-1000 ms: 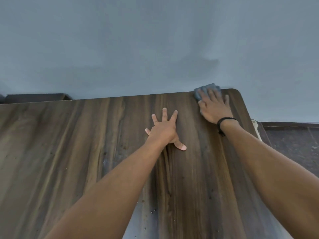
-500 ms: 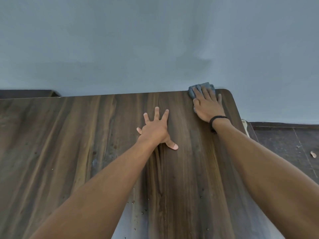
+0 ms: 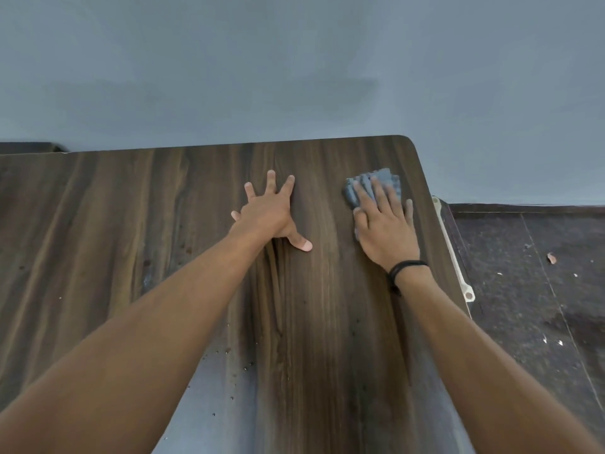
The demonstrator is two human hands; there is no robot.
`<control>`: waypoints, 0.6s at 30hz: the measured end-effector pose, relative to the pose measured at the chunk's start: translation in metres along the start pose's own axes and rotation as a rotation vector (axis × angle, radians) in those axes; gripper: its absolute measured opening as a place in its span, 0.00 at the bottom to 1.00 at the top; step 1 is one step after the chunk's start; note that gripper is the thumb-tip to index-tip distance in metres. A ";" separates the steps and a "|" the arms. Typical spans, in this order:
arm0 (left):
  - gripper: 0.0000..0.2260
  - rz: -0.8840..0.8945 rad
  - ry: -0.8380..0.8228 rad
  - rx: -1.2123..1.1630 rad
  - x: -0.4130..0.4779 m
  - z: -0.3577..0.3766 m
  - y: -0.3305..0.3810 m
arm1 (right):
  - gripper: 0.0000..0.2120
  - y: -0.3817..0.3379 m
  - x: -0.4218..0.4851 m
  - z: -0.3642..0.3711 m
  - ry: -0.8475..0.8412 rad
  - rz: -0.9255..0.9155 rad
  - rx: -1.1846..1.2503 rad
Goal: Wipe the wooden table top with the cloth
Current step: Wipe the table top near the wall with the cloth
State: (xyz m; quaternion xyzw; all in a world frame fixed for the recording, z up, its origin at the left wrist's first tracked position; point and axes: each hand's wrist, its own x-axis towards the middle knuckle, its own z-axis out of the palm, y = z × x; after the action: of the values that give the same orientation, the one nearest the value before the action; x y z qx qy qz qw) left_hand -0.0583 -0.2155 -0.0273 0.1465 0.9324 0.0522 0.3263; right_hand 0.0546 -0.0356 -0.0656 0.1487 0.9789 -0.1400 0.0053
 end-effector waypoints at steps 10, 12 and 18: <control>0.66 0.105 -0.076 0.178 -0.015 0.002 -0.025 | 0.26 -0.020 -0.032 0.013 0.032 -0.019 -0.032; 0.66 0.119 -0.064 0.205 -0.016 0.003 -0.023 | 0.26 -0.019 -0.030 0.011 -0.003 -0.083 -0.031; 0.67 0.102 -0.040 0.206 -0.014 0.004 -0.021 | 0.26 -0.046 0.044 0.008 -0.088 -0.067 -0.027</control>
State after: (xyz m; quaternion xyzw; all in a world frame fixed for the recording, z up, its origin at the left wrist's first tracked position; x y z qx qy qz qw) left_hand -0.0508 -0.2398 -0.0264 0.2276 0.9174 -0.0302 0.3252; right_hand -0.0015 -0.0669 -0.0628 0.1094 0.9840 -0.1333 0.0456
